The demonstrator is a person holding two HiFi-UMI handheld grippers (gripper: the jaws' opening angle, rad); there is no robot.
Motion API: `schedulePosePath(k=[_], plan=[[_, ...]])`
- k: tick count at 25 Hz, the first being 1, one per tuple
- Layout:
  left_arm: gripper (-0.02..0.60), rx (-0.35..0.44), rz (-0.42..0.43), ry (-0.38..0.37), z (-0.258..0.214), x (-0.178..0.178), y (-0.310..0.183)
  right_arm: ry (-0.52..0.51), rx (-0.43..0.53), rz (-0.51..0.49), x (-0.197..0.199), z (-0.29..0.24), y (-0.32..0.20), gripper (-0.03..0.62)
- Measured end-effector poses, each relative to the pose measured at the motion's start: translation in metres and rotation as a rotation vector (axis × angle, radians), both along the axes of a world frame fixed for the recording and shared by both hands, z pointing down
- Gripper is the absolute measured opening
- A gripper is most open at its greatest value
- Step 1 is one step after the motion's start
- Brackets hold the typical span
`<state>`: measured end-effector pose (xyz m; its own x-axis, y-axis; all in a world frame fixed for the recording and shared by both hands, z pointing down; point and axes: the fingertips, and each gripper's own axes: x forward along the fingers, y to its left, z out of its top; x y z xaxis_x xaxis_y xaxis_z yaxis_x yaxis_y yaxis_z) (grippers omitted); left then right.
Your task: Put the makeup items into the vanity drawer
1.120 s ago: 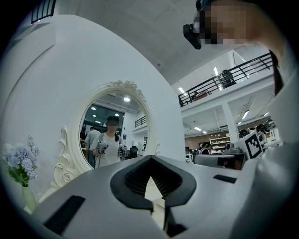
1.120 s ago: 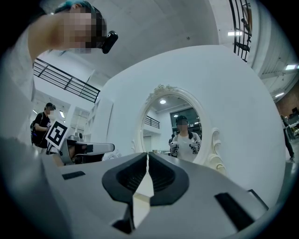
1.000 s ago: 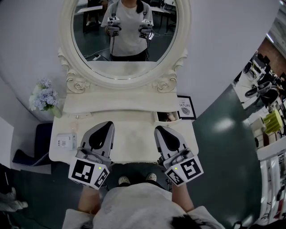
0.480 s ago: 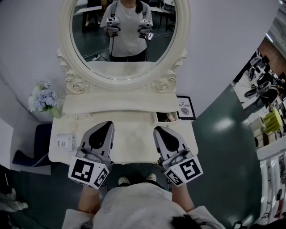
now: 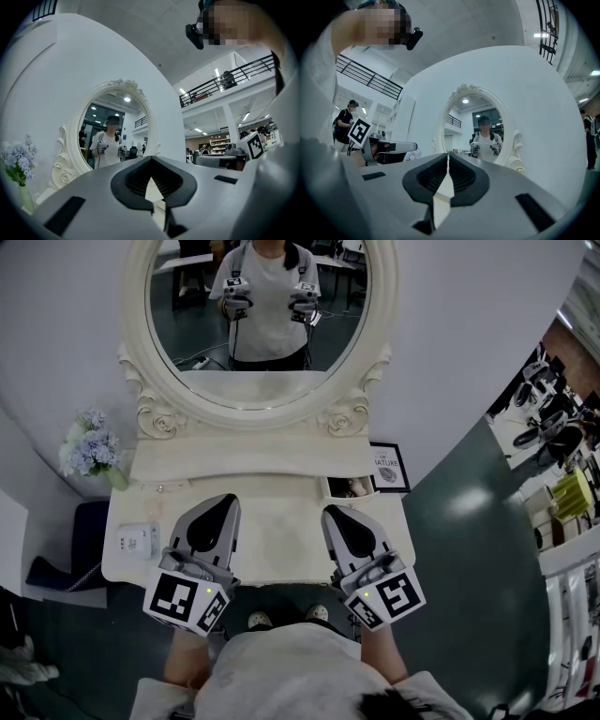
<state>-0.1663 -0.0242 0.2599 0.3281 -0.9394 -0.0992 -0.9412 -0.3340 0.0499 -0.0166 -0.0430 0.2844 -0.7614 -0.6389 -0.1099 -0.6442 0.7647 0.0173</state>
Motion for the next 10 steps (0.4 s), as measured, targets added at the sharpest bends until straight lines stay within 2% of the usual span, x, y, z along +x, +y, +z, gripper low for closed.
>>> schedulePosePath(k=[10], plan=[[0.012,0.004,-0.003,0.005,-0.0001,-0.0027,-0.0024,-0.002,0.007,0.003,-0.0008,-0.0002,-0.0025,0.026]])
